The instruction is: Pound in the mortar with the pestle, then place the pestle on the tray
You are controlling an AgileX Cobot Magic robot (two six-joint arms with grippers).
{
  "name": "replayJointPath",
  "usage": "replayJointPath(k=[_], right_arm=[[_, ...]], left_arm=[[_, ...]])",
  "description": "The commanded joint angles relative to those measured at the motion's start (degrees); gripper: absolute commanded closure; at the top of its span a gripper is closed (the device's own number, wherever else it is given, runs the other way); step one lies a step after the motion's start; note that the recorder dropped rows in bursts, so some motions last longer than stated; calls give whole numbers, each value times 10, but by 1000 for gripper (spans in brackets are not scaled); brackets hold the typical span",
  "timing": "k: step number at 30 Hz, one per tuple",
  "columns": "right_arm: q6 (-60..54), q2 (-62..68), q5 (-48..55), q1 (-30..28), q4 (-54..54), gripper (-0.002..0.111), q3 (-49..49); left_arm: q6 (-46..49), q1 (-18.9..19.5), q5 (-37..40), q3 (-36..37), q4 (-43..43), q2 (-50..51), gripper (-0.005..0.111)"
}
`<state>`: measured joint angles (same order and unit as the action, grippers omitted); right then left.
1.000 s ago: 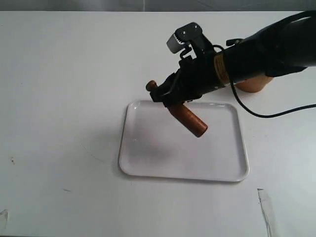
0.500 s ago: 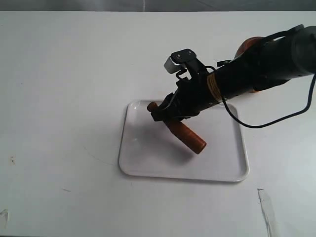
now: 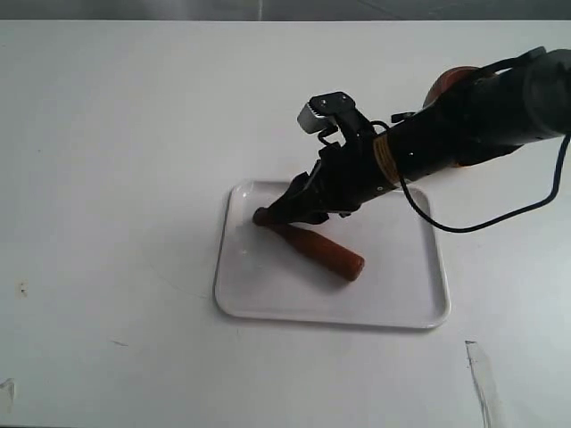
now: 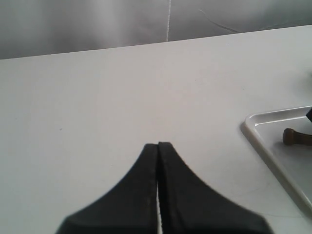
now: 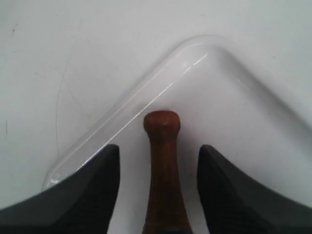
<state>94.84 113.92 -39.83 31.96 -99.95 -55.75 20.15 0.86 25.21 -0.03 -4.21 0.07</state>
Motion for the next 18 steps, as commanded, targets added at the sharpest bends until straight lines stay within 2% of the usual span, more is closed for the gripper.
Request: replayJointPath(k=[1, 2, 3, 4, 5, 8, 13, 18], right_arm=[[3, -21, -16, 0, 0, 64, -14], [3, -30, -22, 0, 0, 68, -19], [3, -55, -33, 0, 0, 83, -29], [3, -72, -36, 0, 0, 90, -31], [-1, -112, -32, 0, 0, 109, -34], [-5, -185, -4, 0, 0, 108, -34], [6, -346, 112, 0, 0, 108, -34], [7, -511, 335, 0, 0, 108, 6]], left_arm=[[-5, -4, -2, 0, 4, -1, 107], [-5, -4, -2, 0, 4, -1, 107], [-5, -4, -2, 0, 4, -1, 107], [-5, -4, -2, 0, 4, -1, 107], [-5, -4, -2, 0, 4, -1, 107], [-5, -4, -2, 0, 4, -1, 107], [-5, -4, -2, 0, 4, -1, 107], [-5, -4, -2, 0, 4, -1, 107]])
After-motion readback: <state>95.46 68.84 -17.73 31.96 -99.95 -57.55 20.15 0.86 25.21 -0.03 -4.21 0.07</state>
